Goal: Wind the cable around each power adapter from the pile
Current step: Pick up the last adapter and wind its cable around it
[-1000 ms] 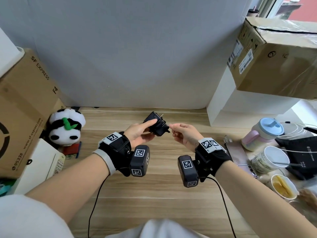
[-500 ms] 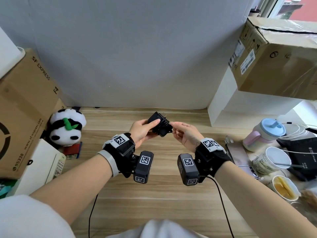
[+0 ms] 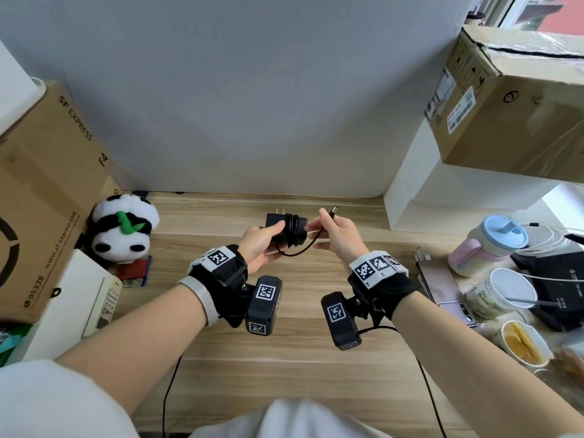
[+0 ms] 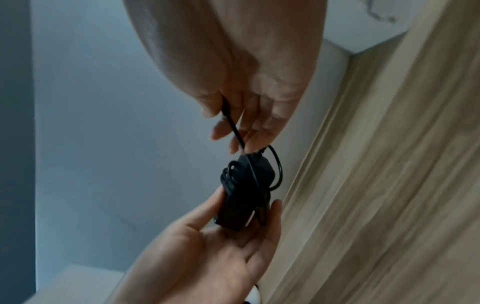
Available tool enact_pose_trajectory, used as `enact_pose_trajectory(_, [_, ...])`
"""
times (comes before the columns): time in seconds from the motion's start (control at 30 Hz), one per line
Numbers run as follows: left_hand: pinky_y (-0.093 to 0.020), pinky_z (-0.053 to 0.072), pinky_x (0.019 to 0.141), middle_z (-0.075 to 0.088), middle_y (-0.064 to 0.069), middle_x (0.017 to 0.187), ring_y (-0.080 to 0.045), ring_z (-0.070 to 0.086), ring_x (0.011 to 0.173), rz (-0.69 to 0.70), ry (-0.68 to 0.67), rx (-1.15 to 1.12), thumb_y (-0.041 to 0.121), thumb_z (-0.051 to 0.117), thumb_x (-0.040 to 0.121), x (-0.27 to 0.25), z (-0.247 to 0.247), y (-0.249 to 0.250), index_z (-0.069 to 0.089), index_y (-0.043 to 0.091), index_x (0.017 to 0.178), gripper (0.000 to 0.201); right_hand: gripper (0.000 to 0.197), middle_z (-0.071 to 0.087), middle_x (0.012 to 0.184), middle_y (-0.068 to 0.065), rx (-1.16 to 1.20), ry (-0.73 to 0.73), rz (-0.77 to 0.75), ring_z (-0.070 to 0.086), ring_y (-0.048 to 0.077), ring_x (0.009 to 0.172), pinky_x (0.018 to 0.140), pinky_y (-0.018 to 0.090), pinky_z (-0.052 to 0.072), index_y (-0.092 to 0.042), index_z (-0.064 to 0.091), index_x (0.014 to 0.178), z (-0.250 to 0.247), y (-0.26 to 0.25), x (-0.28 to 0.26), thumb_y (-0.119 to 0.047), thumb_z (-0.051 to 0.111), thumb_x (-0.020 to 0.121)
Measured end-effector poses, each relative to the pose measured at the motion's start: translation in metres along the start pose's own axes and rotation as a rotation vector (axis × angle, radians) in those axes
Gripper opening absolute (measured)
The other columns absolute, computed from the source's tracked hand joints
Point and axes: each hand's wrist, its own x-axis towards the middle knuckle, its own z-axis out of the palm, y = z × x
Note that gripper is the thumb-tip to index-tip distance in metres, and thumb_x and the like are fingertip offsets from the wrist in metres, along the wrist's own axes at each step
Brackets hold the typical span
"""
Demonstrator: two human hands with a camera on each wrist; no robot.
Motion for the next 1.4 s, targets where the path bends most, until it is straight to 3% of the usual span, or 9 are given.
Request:
enact_pose_trajectory(0.1, [-0.028,0.05,0.07,0.064,-0.013,0.107,-0.02,0.061,0.085,0.039,0.019,0.053,0.02,0.058,0.093,-0.001,0.001,-0.004,0.056,0.004,0.116,0.028,0.039,0.063,0.078,0.002,-0.102,-0.013,0.069,0.055,0.013,0.065,0.06,0.024,0.046,0.001,0.063,0.102,0.005,0.004,0.002,-0.027,0.036,0.101])
enact_pose_trajectory(0.37, [-0.041,0.051,0.087,0.057,-0.019,0.124,-0.032,0.06,0.108,0.111,0.063,0.281,0.016,0.054,0.095,-0.005,0.004,-0.011,0.046,0.004,0.124,0.033,0.037,0.062,0.081,0.002,0.119,-0.072,0.408,0.047,0.011,0.069,0.068,0.024,0.043,-0.012,0.064,0.081,0.006,0.008,-0.001,-0.033,0.041,0.099])
enact_pose_trajectory(0.47, [-0.044,0.051,0.091,0.055,-0.017,0.127,-0.031,0.06,0.108,0.12,0.017,0.407,0.018,0.05,0.096,-0.008,0.004,-0.013,0.041,0.007,0.128,0.034,0.037,0.059,0.079,0.001,0.092,-0.06,0.403,0.048,0.011,0.07,0.069,0.024,0.042,-0.013,0.062,0.077,0.01,0.011,-0.001,-0.033,0.04,0.1])
enact_pose_trajectory(0.7, [-0.028,0.049,0.071,0.055,-0.011,0.12,-0.016,0.059,0.08,0.154,-0.08,0.519,0.015,0.044,0.099,-0.011,0.007,-0.01,0.037,0.008,0.131,0.034,0.036,0.059,0.078,0.001,0.016,-0.005,0.364,0.053,0.011,0.077,0.067,0.023,0.043,-0.013,0.057,0.075,0.01,0.016,0.002,-0.032,0.039,0.1])
enact_pose_trajectory(0.87, [-0.029,0.052,0.071,0.057,-0.01,0.121,-0.02,0.059,0.097,0.228,-0.045,0.602,0.016,0.049,0.096,-0.006,0.009,-0.012,0.04,0.007,0.129,0.035,0.034,0.062,0.092,0.004,-0.1,0.024,0.304,0.055,0.015,0.092,0.063,0.022,0.042,-0.015,0.058,0.078,0.01,0.014,0.005,-0.035,0.039,0.098])
enact_pose_trajectory(1.03, [-0.032,0.051,0.083,0.057,-0.006,0.12,-0.019,0.057,0.105,0.222,-0.014,0.392,0.011,0.05,0.096,-0.004,0.011,-0.015,0.047,0.01,0.129,0.033,0.035,0.065,0.103,0.0,-0.192,-0.035,0.173,0.055,0.013,0.091,0.064,0.025,0.038,-0.022,0.064,0.088,0.006,0.009,0.004,-0.041,0.036,0.097])
enact_pose_trajectory(1.17, [-0.034,0.049,0.088,0.065,-0.011,0.1,-0.02,0.063,0.087,0.031,-0.152,0.124,0.008,0.047,0.097,-0.01,0.005,-0.017,0.053,0.008,0.121,0.024,0.039,0.066,0.086,-0.006,-0.271,-0.1,0.184,0.05,0.009,0.072,0.066,0.026,0.035,-0.025,0.066,0.082,-0.002,0.001,0.004,-0.043,0.035,0.098])
enact_pose_trajectory(1.3, [-0.038,0.048,0.091,0.066,-0.011,0.094,-0.024,0.064,0.085,-0.047,-0.189,0.097,0.002,0.05,0.094,-0.01,0.002,-0.02,0.058,0.012,0.101,0.015,0.038,0.054,0.075,-0.003,-0.259,-0.157,0.24,0.04,0.01,0.062,0.06,0.024,0.033,-0.021,0.065,0.081,-0.004,0.002,0.004,-0.039,0.036,0.099])
enact_pose_trajectory(1.4, [-0.039,0.048,0.092,0.065,-0.011,0.096,-0.024,0.062,0.089,-0.039,-0.178,0.053,-0.005,0.05,0.091,-0.008,0.004,-0.02,0.058,0.008,0.107,0.021,0.037,0.046,0.07,-0.002,-0.247,-0.134,0.241,0.037,0.01,0.058,0.055,0.021,0.034,-0.018,0.062,0.079,-0.003,0.006,0.005,-0.038,0.038,0.099])
